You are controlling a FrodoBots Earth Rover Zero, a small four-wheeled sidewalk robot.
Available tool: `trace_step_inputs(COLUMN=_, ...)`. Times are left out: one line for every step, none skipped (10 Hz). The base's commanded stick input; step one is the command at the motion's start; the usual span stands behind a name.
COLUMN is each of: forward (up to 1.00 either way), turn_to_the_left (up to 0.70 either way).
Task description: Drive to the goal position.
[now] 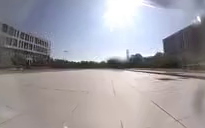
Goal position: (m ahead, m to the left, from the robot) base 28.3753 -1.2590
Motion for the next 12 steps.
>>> trace_step_inputs(forward=0.70, turn_to_the_left=0.00)
trace_step_inputs(forward=0.70, turn_to_the_left=0.00)
trace_step_inputs(forward=0.70, turn_to_the_left=0.00)
trace_step_inputs(forward=0.70, turn_to_the_left=0.00)
trace_step_inputs(forward=0.70, turn_to_the_left=0.00)
trace_step_inputs(forward=0.70, turn_to_the_left=0.00)
trace_step_inputs(forward=0.70, turn_to_the_left=0.00)
trace_step_inputs(forward=0.70, turn_to_the_left=0.00)
trace_step_inputs(forward=0.70, turn_to_the_left=0.00)
trace_step_inputs(forward=0.70, turn_to_the_left=0.00)
trace_step_inputs(forward=0.70, turn_to_the_left=0.00)
trace_step_inputs(forward=0.70, turn_to_the_left=0.00)
